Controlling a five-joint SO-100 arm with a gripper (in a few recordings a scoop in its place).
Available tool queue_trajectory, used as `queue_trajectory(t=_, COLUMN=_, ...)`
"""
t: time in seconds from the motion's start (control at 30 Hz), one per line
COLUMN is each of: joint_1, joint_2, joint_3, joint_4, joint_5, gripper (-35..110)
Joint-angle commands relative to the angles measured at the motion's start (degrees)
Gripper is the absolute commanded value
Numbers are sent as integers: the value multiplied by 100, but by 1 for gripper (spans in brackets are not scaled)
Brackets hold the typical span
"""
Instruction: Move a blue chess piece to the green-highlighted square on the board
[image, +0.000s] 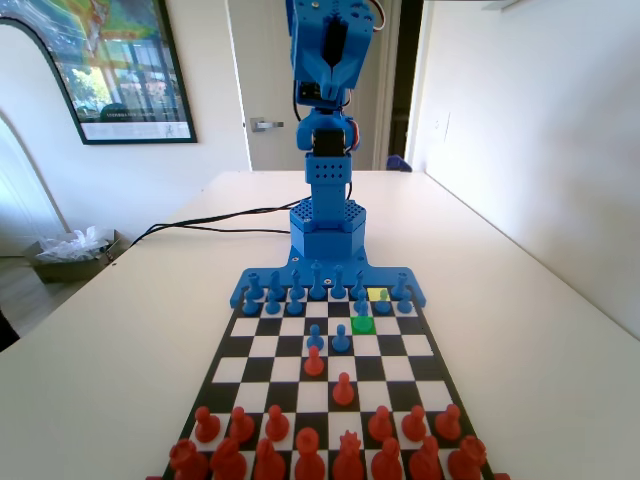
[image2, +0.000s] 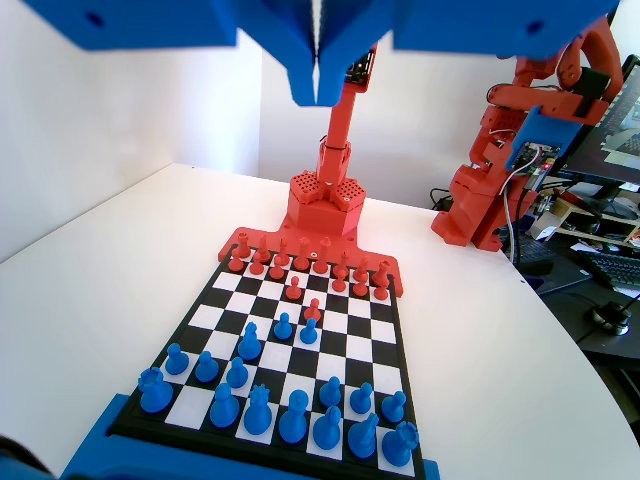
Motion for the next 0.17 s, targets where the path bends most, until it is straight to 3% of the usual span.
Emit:
queue_trajectory(t=0.0, joint_1=9, joint_2=114, joint_3=9, joint_4=-88, joint_5=0, gripper=2)
queue_trajectory(t=0.13, joint_1=9, joint_2=114, joint_3=9, joint_4=-88, joint_5=0, gripper=2)
